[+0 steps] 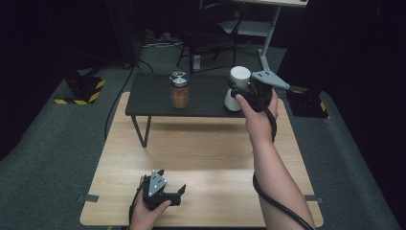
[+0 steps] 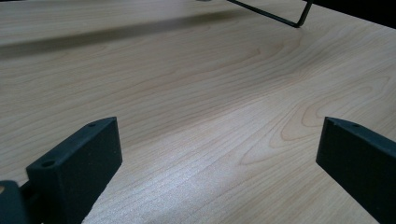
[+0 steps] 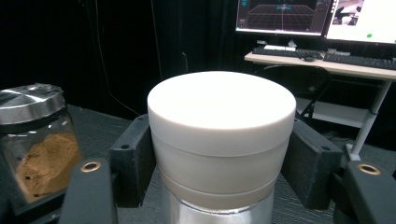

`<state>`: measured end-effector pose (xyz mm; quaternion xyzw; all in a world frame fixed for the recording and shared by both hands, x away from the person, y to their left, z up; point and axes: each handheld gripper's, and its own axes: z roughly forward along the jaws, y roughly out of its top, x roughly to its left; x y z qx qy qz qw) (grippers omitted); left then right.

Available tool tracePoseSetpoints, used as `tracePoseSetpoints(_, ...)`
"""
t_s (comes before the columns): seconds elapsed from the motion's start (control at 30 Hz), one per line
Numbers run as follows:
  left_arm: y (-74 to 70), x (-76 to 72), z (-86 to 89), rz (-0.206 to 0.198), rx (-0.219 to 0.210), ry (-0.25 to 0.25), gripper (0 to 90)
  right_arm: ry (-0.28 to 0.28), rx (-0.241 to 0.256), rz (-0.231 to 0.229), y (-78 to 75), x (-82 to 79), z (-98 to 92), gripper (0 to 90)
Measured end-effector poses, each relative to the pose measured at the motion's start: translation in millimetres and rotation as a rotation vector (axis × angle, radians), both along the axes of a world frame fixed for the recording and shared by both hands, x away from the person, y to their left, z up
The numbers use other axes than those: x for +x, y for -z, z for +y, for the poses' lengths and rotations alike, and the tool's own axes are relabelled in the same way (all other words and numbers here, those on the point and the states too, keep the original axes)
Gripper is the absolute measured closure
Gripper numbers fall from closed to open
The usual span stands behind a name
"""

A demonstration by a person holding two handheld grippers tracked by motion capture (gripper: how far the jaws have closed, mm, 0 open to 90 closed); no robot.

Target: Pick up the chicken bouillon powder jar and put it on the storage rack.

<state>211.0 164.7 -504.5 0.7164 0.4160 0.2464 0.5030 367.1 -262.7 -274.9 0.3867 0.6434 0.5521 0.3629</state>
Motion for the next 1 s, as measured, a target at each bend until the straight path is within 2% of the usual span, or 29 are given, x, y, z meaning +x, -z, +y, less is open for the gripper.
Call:
tracePoseSetpoints(0.37,0.1,0.0,0.7,0.002,-0.004,-0.002,0.4,0.007,0.004,0.007,3.4,9.9,1.1,33.5)
tracePoseSetpoints(0.7,-0.1,-0.3,0.0,-0.001,0.002,0.000,0.4,-0.005,0.030,0.006,7.4,11.0,-5.3,33.2)
tracePoseSetpoints(0.8,0.1,-0.2,0.3,-0.001,-0.001,-0.001,0.4,-0.007,0.029,-0.010,11.4,10.4,-6.2,33.2)
tracePoseSetpoints(1.0,0.0,0.1,0.3,0.000,0.000,0.001,0.4,-0.009,0.024,-0.011,12.0,10.4,-6.2,33.1)
